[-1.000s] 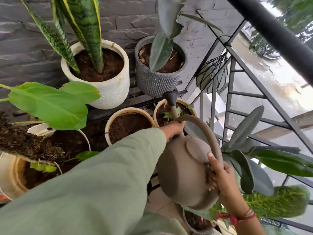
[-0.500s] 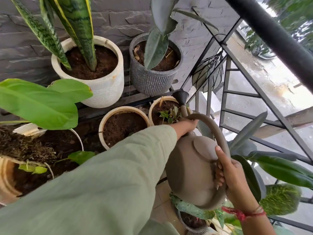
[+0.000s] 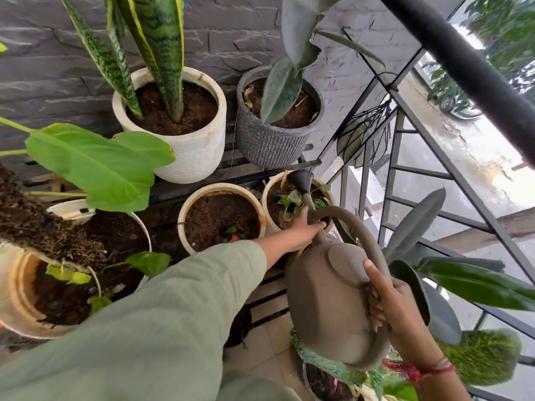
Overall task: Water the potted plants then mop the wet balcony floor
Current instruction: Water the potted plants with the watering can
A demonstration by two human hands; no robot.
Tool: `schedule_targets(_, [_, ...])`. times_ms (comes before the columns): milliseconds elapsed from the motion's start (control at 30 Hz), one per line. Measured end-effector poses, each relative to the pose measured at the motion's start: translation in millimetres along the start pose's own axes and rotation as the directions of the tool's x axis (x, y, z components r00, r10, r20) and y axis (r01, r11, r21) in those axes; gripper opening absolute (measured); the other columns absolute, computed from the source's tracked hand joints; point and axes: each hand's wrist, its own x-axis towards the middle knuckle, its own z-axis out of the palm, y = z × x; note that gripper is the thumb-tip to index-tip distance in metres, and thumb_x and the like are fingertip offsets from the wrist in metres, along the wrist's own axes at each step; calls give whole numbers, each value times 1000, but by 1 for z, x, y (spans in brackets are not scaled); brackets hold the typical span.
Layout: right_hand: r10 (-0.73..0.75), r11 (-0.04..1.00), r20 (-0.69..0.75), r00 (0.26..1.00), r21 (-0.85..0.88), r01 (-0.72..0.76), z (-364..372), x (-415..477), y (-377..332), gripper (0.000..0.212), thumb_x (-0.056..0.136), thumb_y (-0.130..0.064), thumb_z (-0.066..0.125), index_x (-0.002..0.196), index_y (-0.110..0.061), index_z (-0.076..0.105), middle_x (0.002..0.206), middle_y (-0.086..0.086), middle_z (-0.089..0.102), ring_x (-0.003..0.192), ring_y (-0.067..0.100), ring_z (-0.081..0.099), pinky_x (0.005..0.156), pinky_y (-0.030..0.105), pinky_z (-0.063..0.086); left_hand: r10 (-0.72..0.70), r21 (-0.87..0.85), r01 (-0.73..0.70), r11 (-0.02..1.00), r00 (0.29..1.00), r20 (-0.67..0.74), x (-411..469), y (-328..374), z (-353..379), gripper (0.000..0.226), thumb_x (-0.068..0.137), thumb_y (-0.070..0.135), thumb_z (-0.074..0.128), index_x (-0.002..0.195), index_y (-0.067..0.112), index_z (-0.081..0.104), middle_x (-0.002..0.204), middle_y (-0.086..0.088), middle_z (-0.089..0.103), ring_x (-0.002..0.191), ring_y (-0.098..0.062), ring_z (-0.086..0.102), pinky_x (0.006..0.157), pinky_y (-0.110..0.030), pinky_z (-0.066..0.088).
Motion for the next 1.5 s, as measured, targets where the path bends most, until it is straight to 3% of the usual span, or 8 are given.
schedule_targets(267, [17,1000,82,996,12,-18,-4,-26,9,58,65,-58,72,49,-16,36,39,-2,27,32,12,21,36,15,19,-9,144,15,990,999,-42,-19,-29,-5,83,87,41,58,151,29,6,156,-4,24,138,-28,36,110,-41,36])
schedule_targets(433, [53,999,51,997,-13,-52,-13,-44,27,50,82,-44,62,54,-13,34,40,-1,27,33,12,21,38,17,18,-37,189,46,981,998,-53,-30,-36,1,84,89,36,59,152,21,6,151,-9,33,135,-30,39,108,-39,37])
schedule_targets(567, [81,997,-6,997,10,-81,-25,-56,43,50,84,-39,63,53,-12,35,40,2,27,32,11,21,37,16,18,-24,364,40,931,999,-48,-36,-31,13,80,91,25,57,152,13,5,156,-12,21,139,-30,32,108,-39,35])
schedule_targets(800, [167,980,-104,980,126,-154,-44,-64,60,49,84,-39,62,55,-13,33,40,0,23,29,10,21,37,13,19,99,527,-122,841,993,71,-39,-18,47,64,87,6,48,145,11,21,158,-13,9,144,-31,17,114,-42,28])
schedule_targets(1000, [175,977,-163,971,152,-150,-51,-50,56,50,83,-42,62,56,-15,31,40,-2,21,32,10,19,40,16,18,294,601,-335,726,941,169,-34,17,75,81,88,6,56,151,28,10,160,-9,-9,147,-32,-3,120,-47,10])
schedule_targets(1200, [148,979,-153,977,161,-123,-48,-20,37,49,84,-47,60,58,-18,31,40,-4,21,32,11,19,38,15,18,295,518,-393,759,918,265,-30,53,94,88,88,1,52,152,32,0,160,-5,-6,147,-34,2,118,-50,17])
schedule_targets(1333, [133,975,-134,982,195,-105,-44,-1,22,51,77,-52,62,57,-19,30,40,-5,20,30,11,18,37,14,18,336,498,-415,761,910,244,-25,69,84,84,87,1,51,153,22,3,158,-7,14,145,-30,17,116,-42,24])
schedule_targets(1500, [123,977,-126,984,188,-98,-42,9,17,52,83,-49,60,56,-18,29,39,-5,20,31,11,18,39,15,17,345,552,-403,730,915,211,-16,75,69,78,86,1,49,152,18,10,157,-7,18,146,-29,9,117,-46,16])
